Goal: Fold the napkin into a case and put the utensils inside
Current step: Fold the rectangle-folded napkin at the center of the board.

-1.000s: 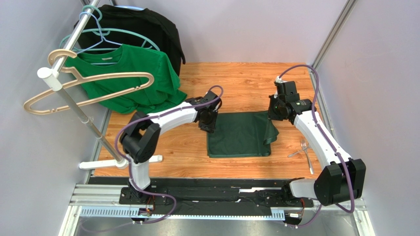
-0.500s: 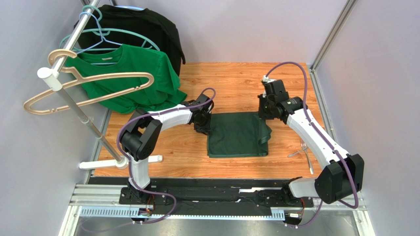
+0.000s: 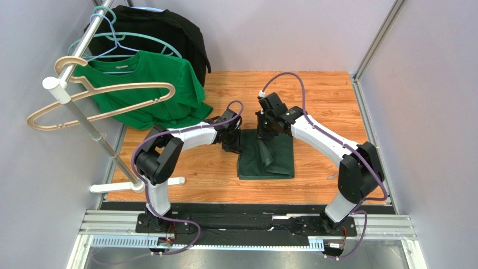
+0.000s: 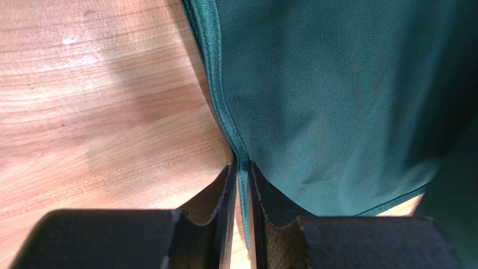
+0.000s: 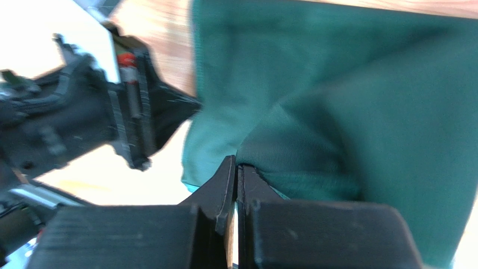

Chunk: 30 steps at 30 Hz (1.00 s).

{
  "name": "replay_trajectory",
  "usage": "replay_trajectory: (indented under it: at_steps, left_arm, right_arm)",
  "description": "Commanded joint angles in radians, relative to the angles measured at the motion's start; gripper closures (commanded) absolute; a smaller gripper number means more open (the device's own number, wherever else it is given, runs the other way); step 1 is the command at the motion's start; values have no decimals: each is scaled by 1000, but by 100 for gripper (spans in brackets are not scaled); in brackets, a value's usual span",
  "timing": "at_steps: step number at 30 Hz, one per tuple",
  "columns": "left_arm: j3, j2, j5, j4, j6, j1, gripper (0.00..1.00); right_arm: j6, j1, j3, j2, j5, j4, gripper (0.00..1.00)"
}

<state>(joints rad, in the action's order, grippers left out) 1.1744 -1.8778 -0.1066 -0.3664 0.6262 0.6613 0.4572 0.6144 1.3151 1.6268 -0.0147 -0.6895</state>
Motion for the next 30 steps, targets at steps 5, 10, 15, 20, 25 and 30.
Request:
replay_trajectory:
  at_steps: [5,10,15,20,25,30]
  left_arm:
    - [-65,12,33,3,18,8,79]
    - [-73,25,39,1,20,6,79]
    - [-79,40,42,1,18,6,79]
    - [-73,49,47,-9,13,6,79]
    - [-81,58,53,-8,12,6,79]
    - [-81,55,50,-9,13,6,79]
  right_arm:
    - [58,22,84,102,-83,120,100]
    - [58,27,70,140,-93,142,100]
    - [41,28,49,154,-132,163,100]
    - [14,39,42,170,-152,143,100]
    - [-15,51,-17,127,-119,113,100]
    - [-52,50,-57,84,-110,99,100]
